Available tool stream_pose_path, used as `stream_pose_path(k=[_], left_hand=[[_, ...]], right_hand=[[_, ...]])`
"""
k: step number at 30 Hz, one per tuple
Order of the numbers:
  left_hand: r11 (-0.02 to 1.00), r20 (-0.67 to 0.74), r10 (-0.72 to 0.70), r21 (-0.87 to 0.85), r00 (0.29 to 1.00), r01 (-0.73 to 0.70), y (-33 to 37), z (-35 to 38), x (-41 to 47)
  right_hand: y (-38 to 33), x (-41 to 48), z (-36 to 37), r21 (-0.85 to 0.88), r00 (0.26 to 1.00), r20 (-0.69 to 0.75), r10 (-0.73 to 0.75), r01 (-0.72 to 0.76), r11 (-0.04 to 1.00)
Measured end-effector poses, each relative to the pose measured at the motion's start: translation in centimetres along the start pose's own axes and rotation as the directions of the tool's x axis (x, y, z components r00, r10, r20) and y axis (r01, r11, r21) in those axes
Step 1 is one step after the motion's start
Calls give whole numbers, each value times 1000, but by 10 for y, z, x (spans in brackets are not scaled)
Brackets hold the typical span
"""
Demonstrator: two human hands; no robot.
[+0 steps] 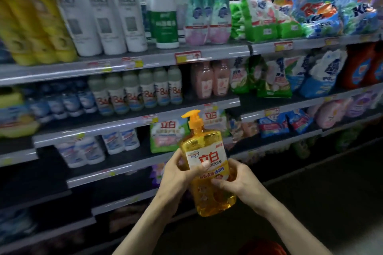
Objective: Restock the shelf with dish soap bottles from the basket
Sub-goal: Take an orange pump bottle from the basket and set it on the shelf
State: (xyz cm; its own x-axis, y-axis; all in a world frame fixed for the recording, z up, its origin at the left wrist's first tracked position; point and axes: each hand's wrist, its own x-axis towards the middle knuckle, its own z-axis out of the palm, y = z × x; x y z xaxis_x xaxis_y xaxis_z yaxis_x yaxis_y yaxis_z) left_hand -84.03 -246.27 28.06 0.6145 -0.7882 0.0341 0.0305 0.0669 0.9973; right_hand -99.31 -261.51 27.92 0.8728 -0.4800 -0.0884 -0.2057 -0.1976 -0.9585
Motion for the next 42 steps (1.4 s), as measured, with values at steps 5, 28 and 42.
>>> stream_pose_path(k=[5, 28, 42], left_hand=[[1000, -133, -10, -9, 991, 9, 9, -77, -36], [977, -666, 196, 197, 720, -83, 68, -279, -139], [957, -874, 229, 282, 428, 64, 77, -388, -197]], right_hand=[[-20, 22, 88, 102, 998, 50, -30, 25, 994], [-150, 158, 336, 109, 739, 615, -277, 268, 957], [-217, 186, 487, 81, 486, 780, -395, 548, 833]])
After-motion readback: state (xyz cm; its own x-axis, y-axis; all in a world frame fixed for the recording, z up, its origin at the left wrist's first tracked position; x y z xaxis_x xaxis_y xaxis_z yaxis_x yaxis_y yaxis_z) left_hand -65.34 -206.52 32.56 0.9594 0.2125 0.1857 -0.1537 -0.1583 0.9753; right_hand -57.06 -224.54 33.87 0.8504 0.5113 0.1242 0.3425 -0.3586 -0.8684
